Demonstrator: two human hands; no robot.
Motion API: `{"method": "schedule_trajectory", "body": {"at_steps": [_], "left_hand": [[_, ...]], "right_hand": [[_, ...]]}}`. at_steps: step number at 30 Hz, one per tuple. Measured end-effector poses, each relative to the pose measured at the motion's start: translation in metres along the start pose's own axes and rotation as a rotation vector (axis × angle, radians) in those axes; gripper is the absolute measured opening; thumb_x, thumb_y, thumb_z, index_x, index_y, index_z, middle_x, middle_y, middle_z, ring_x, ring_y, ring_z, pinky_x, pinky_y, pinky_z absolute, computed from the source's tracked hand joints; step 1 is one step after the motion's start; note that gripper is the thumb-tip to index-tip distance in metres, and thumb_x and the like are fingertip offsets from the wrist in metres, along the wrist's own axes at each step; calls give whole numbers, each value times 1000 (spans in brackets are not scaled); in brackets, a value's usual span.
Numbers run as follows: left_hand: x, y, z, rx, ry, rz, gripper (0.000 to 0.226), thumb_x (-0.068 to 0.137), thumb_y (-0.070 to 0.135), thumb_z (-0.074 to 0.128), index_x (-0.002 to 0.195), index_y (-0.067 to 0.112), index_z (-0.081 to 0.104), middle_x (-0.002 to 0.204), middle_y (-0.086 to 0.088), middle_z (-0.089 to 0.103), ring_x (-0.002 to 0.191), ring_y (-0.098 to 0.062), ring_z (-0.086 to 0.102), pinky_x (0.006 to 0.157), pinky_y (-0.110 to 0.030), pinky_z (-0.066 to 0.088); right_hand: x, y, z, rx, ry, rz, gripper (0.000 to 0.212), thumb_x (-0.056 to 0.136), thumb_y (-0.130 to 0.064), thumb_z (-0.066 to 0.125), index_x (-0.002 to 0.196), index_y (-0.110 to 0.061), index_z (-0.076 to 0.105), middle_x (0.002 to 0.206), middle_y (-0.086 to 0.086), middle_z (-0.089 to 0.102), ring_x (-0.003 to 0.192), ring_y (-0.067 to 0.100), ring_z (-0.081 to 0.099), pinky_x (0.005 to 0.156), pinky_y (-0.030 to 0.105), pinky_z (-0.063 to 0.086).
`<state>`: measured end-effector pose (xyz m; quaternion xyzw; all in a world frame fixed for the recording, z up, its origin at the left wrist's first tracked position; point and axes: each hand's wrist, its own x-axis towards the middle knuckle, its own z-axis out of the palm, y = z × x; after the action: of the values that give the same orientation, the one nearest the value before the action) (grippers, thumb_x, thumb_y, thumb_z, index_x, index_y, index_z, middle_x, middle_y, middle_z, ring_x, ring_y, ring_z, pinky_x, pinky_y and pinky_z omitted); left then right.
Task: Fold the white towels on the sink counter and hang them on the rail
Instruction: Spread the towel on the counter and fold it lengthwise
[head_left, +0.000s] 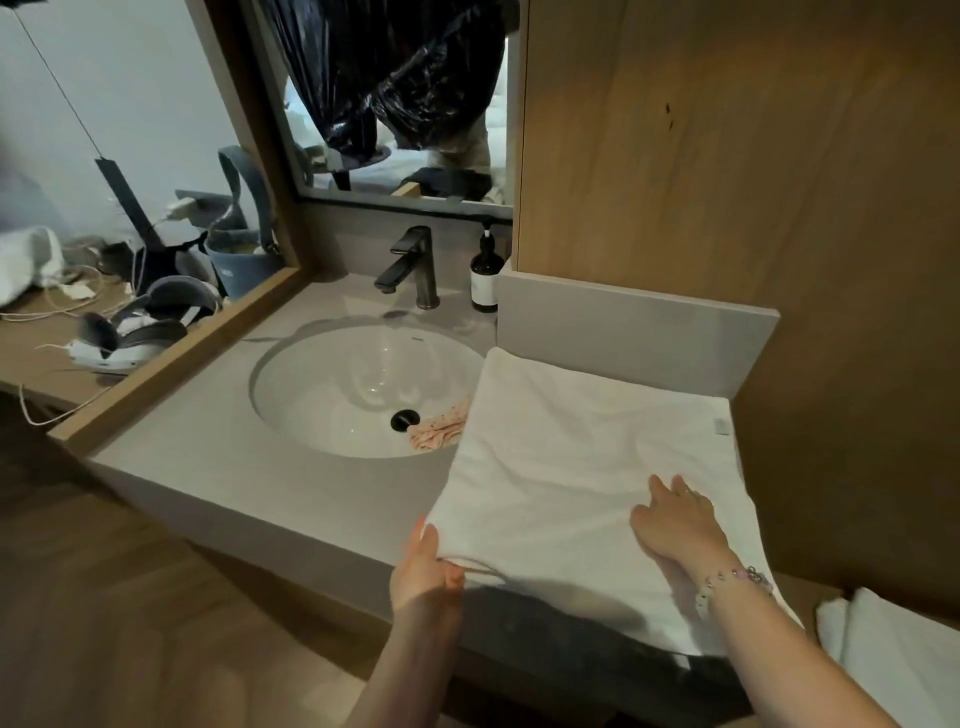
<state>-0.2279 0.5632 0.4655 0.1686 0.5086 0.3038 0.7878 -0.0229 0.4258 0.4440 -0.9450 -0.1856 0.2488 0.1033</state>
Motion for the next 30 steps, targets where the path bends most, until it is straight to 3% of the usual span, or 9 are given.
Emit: {"method": "schedule_trajectory", "body": {"at_steps": [2, 9, 13, 15, 17, 20, 22, 25, 30], "left_hand": [[1, 4, -6, 86, 85, 54, 36, 95, 9, 52, 131, 7, 53, 124, -12, 59, 115, -31, 56, 99, -40, 44], [-15, 2, -26, 375, 182, 388, 47, 86, 6, 65, 130, 13, 52, 128, -10, 57, 114, -28, 56, 100, -41, 45], [-7, 4, -31, 279, 279, 181, 61, 81, 9, 72, 135, 9, 44, 126, -14, 55, 108, -30, 58, 99, -40, 47], [-4, 13, -30, 45, 236, -6, 35, 89, 13, 62, 122, 4, 53, 85, -12, 68, 62, -15, 63, 71, -23, 56], [-2, 17, -36, -70, 196, -73, 16, 98, 12, 44, 94, 4, 57, 38, 1, 47, 25, -5, 37, 35, -10, 39], [-5, 16, -42, -88, 188, -100, 29, 99, 12, 41, 71, 7, 49, 30, 5, 36, 21, -3, 31, 28, -8, 31], [-8, 13, -43, -86, 138, -111, 28, 99, 11, 42, 71, 7, 49, 31, 5, 37, 22, -3, 32, 27, -10, 29], [-4, 13, -42, -59, 54, -150, 31, 99, 5, 33, 72, 10, 46, 31, 4, 33, 25, -5, 31, 28, -12, 26], [-4, 16, -44, -58, -24, -162, 25, 99, 10, 36, 78, 11, 50, 37, 3, 37, 41, -8, 31, 33, -17, 23]], "right_hand": [[0, 0, 0, -9, 4, 3, 59, 97, -30, 29, 152, -21, 8, 160, 4, -4, 146, 29, -1, 117, 44, 13], [-1, 1, 5, -3, 13, 13, 61, 96, -28, 31, 152, -22, 6, 159, 3, -6, 146, 27, -4, 117, 45, 14], [-4, 1, 8, 10, 10, 19, 62, 96, -29, 29, 152, -22, 3, 159, 1, -10, 146, 25, -8, 117, 46, 10], [-5, 0, 9, 22, 13, 26, 62, 96, -29, 29, 152, -22, 3, 159, 1, -10, 146, 25, -9, 117, 46, 9], [-4, -5, 9, 10, 16, 57, 64, 94, -29, 32, 151, -21, 6, 160, 3, -6, 146, 27, -5, 116, 47, 11], [-5, -24, 8, -93, 118, 96, 59, 83, -26, 45, 139, -15, 35, 153, 8, 18, 141, 29, 13, 110, 49, 24], [-7, -45, 9, -174, 241, -24, 50, 81, -20, 48, 130, -15, 46, 150, 6, 26, 141, 25, 18, 109, 44, 27], [-11, -92, 20, -164, 274, -406, 46, 91, -18, 41, 136, -20, 44, 156, 1, 24, 144, 17, 15, 113, 34, 23], [-8, -146, 49, -193, -106, -580, 51, 102, -31, 21, 151, -22, 16, 160, -1, 2, 147, 17, -1, 116, 41, 6]]}}
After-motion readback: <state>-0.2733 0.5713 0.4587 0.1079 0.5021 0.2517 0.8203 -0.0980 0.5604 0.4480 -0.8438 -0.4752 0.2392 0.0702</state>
